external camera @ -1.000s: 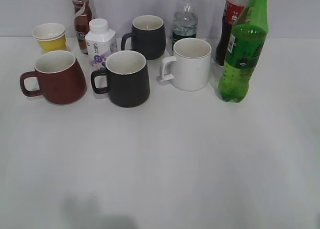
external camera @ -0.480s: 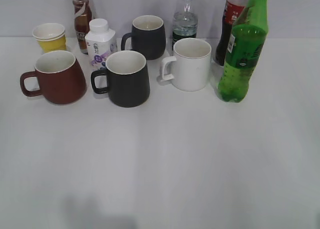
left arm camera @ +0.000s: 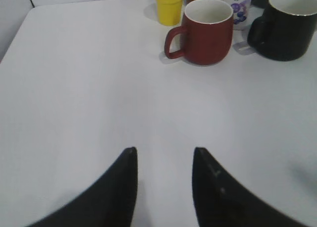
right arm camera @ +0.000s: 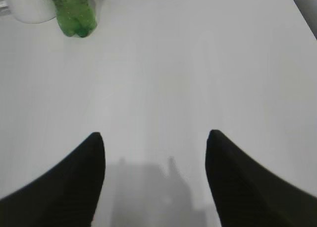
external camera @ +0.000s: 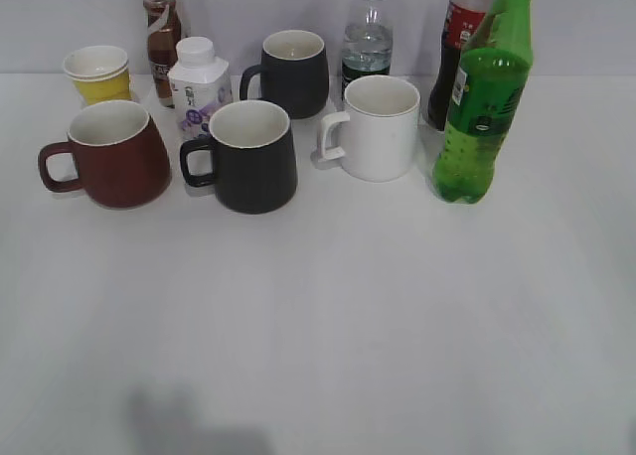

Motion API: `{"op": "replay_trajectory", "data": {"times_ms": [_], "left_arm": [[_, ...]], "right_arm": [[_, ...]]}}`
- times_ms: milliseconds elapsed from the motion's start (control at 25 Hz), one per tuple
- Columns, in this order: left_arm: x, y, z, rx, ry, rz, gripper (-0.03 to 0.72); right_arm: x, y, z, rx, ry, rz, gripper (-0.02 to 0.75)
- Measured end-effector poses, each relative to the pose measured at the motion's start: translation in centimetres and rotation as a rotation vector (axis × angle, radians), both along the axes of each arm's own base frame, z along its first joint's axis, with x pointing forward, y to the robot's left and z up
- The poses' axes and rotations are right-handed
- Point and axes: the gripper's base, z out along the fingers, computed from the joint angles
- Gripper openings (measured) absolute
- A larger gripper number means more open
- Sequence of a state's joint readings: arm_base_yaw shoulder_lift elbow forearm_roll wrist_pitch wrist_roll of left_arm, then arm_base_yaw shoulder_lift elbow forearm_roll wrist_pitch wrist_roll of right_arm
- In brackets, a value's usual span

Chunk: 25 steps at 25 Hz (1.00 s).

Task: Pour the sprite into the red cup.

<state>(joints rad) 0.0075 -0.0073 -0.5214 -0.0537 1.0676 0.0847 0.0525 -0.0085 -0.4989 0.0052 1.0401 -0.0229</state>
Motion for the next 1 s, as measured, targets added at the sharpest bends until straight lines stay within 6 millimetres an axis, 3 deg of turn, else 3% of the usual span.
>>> {"op": "replay_trajectory", "data": {"times_ms": [240,360,520,600,1000], "left_arm": [[0.3,0.0,0.5,-0.007,-0.010,-0.061,0.231],[1.4,0.1,1.7,0.004,-0.097,-0.077,0.223],[3.7,0.2,3.5,0.031,-0.234,-0.058,0.223],[5.3,0.0,3.6,0.030,-0.246,-0.058,0.223],[15.5,-0.9,0.3,-0.023,-0.128,-0.046,0.224]], "right_arm": [[0.0,0.0,0.1,0.000,-0.008,0.000,0.480],[0.3,0.0,1.6,0.010,-0.126,0.001,0.480],[2.3,0.2,3.4,0.026,-0.254,0.003,0.480],[3.8,0.3,3.8,0.029,-0.259,0.003,0.480],[9.7,1.1,3.8,0.052,-0.231,0.055,0.480]]}}
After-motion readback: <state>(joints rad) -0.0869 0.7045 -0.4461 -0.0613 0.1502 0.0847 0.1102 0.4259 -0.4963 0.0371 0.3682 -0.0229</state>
